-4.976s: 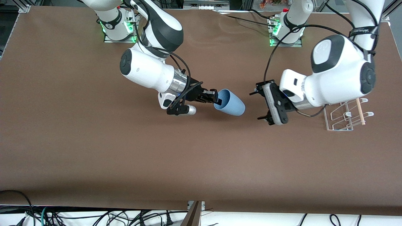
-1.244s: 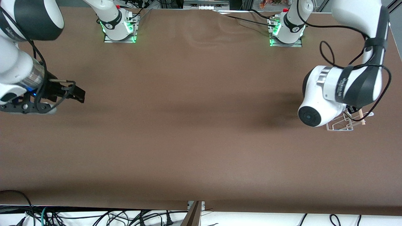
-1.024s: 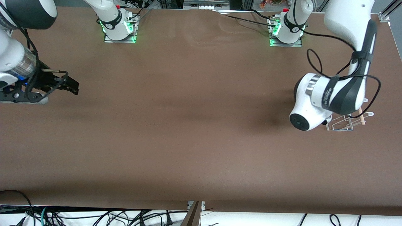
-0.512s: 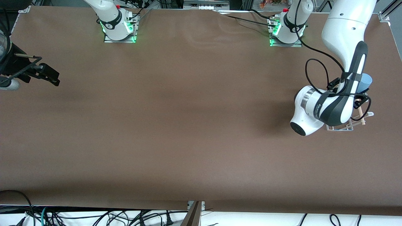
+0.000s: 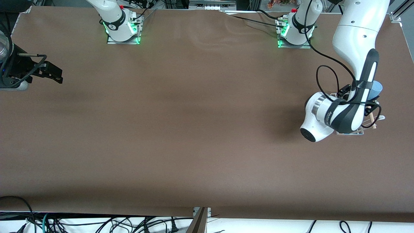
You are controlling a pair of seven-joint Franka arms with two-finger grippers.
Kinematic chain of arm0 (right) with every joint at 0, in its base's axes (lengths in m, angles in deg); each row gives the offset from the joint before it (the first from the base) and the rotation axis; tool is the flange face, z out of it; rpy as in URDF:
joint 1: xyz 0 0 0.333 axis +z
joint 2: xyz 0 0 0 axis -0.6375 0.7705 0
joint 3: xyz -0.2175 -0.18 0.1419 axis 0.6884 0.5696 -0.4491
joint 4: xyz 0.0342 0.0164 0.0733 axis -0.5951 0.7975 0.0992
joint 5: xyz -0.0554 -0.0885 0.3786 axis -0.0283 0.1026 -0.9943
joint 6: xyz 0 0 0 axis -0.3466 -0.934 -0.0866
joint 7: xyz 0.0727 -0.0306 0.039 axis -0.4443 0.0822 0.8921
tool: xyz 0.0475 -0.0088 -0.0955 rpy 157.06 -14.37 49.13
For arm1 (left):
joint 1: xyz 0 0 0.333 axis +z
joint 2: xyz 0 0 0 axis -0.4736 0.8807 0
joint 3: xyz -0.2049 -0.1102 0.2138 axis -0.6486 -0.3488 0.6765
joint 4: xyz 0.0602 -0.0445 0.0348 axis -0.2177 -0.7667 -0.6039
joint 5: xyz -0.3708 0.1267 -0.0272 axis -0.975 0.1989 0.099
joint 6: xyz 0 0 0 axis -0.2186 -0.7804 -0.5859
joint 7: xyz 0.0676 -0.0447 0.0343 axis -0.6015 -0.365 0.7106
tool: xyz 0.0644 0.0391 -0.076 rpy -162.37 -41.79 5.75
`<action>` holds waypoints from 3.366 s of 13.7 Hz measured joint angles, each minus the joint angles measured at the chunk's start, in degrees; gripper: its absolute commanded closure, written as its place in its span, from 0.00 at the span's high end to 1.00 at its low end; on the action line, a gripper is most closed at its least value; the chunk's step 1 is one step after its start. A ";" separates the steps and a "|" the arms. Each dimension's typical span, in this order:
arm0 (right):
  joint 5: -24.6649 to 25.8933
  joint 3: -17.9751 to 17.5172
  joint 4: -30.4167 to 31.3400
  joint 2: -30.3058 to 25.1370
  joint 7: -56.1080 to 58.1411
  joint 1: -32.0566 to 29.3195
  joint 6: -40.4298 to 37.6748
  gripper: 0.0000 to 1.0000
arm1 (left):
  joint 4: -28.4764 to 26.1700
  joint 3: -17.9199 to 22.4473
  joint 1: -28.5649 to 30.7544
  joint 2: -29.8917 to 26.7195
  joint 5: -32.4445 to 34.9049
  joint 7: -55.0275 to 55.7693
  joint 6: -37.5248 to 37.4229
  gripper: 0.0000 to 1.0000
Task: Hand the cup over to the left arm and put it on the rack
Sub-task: 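Hang the cup upside down on the rack prongs with the left gripper, then open the left gripper and release the cup on the rack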
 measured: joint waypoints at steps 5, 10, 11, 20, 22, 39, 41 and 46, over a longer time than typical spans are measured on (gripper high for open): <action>0.00 0.00 -0.04 0.00 0.16 0.00 -0.06 1.00 | -0.04 0.01 0.80 1.86 0.00 0.91 1.13 0.05; 0.00 0.00 -0.05 0.00 0.20 0.00 -0.06 1.00 | -0.04 -0.06 1.83 2.93 0.00 1.89 1.71 0.05; 0.00 0.00 -0.06 0.00 0.20 0.00 -0.06 1.00 | -0.05 -0.09 1.83 3.14 0.00 2.01 2.26 0.05; 0.00 0.00 -0.06 0.00 0.20 0.00 -0.06 1.00 | -0.21 -0.12 1.80 4.50 0.00 2.41 3.40 1.00; -0.01 0.00 -0.06 0.00 0.20 0.00 -0.06 1.00 | -0.21 -0.16 1.67 4.68 0.00 2.46 3.39 1.00; -0.17 0.02 -0.09 0.00 0.20 0.00 -0.07 1.00 | 12.51 -0.15 2.75 -3.01 -29.12 9.51 10.19 1.00; -0.47 0.35 -0.09 0.01 0.20 -0.01 -0.07 1.00 | 12.73 -0.06 5.08 -5.62 -37.16 11.45 16.39 1.00; -0.90 0.88 -0.08 0.01 0.20 -0.04 -0.07 1.00 | 12.48 -0.44 10.81 -10.14 -50.48 12.55 27.02 1.00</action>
